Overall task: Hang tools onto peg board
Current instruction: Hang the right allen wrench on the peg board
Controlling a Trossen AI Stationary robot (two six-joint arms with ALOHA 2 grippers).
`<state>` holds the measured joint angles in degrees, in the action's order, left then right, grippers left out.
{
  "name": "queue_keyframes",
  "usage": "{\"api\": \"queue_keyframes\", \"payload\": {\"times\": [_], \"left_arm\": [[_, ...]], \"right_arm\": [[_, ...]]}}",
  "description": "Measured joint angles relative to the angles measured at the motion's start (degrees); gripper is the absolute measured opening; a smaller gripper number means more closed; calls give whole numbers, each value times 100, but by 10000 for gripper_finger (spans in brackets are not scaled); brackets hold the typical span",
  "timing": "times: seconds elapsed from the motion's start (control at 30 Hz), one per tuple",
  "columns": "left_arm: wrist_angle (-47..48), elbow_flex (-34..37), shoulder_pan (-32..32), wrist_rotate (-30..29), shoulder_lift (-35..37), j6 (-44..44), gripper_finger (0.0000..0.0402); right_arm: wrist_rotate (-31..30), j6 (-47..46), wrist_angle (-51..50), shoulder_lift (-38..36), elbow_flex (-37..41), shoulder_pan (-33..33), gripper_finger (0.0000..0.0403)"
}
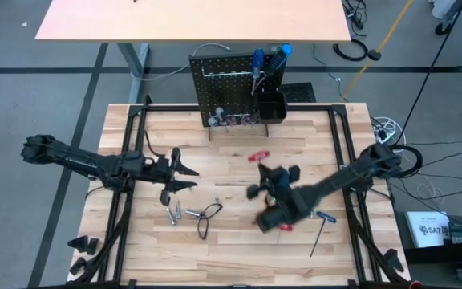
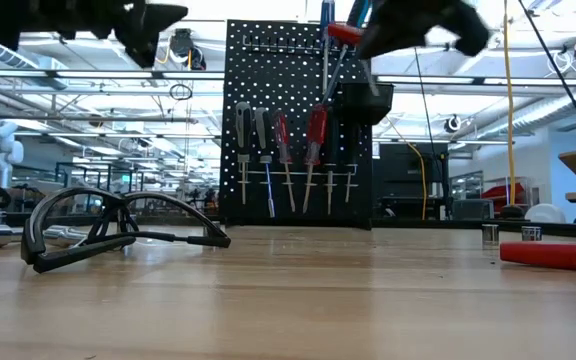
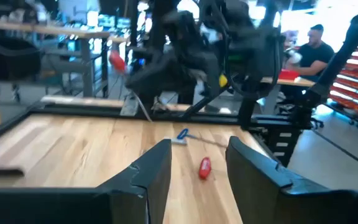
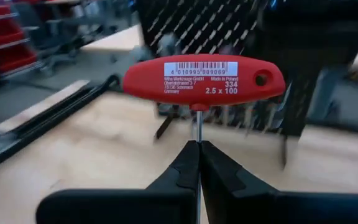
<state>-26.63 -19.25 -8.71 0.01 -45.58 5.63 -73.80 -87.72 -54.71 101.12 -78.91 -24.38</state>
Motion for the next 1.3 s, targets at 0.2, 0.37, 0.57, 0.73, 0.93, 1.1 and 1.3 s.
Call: {"api": "queue_keyframes", "payload": {"times": [0.2,0.37,0.57,0.73,0.93,1.1,1.3], "left_arm": [[17,33,-36,-34,-128,133,154],[129,33,-157,-7,-308,-274,154],[65,31,-44,-52,-356,-837,154],[13,29,106,-44,-356,-1111,154],[20,28,277,-18,-354,-1379,154],[67,28,489,-13,-356,-1630,154],[400,26,663,102,-356,-1814,154]], "right_arm": [[-235,2251,2045,-43,-1,869,0],[-34,5407,4821,-43,-1,1424,0],[-21,7814,7035,-138,-12,1961,0],[35,8787,7993,-194,-12,2359,0],[247,8988,8449,-192,-9,2636,0],[635,9045,8854,-107,-9,2855,0],[702,9147,9037,-61,-9,3085,0]]}}
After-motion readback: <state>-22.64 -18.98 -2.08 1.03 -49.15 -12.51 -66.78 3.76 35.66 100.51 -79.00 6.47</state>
